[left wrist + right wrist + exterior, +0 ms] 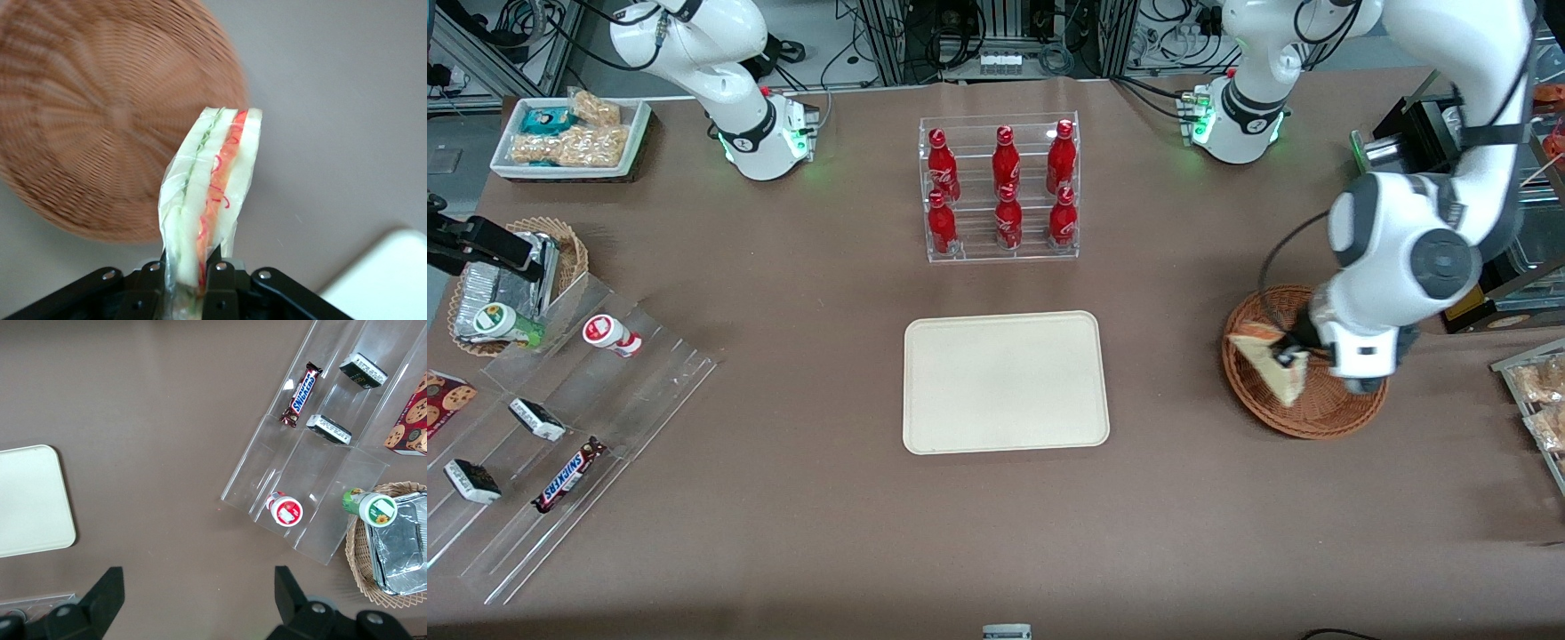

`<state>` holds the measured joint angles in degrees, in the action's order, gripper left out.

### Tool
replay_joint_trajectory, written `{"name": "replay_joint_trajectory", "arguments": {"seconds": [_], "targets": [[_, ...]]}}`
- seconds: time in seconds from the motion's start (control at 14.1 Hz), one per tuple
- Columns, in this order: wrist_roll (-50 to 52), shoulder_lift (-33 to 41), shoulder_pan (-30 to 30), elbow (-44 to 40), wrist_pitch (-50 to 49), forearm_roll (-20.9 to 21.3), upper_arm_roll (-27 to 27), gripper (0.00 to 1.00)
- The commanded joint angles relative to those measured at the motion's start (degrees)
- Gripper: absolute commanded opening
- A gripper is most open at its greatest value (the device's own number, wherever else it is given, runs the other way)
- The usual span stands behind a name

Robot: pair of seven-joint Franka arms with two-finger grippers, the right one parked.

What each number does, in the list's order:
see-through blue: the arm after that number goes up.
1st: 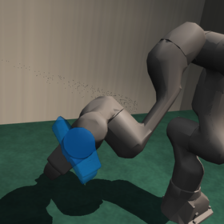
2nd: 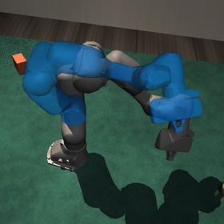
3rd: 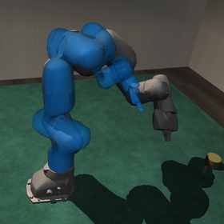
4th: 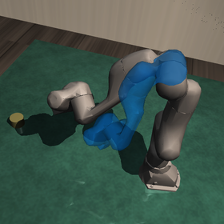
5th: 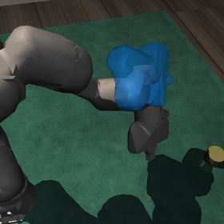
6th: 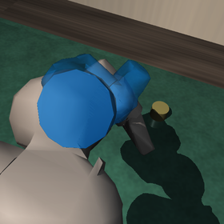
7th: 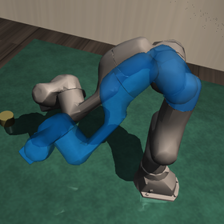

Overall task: Place sandwich from basket to tray
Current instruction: 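Close the left gripper on the wrapped sandwich and lift it, then carry the sandwich over the cream tray and lower it onto it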

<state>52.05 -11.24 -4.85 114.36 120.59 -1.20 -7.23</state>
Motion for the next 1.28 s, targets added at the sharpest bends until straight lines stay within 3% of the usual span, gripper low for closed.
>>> {"name": "replay_joint_trajectory", "arguments": {"seconds": [0.0, 0.57, 0.85, 1.21], "targets": [[0.51, -5.35, -7.25, -5.96, -0.80, -0.64, -1.03, 0.00], [-1.25, -27.32, -26.25, -31.81, 0.95, 0.41, -1.04, 0.01], [-1.33, -31.73, -30.22, -33.15, 7.81, 5.58, -1.12, 0.01], [0.85, -32.79, -31.19, -33.15, 7.64, 5.95, -0.86, 0.02]]}}
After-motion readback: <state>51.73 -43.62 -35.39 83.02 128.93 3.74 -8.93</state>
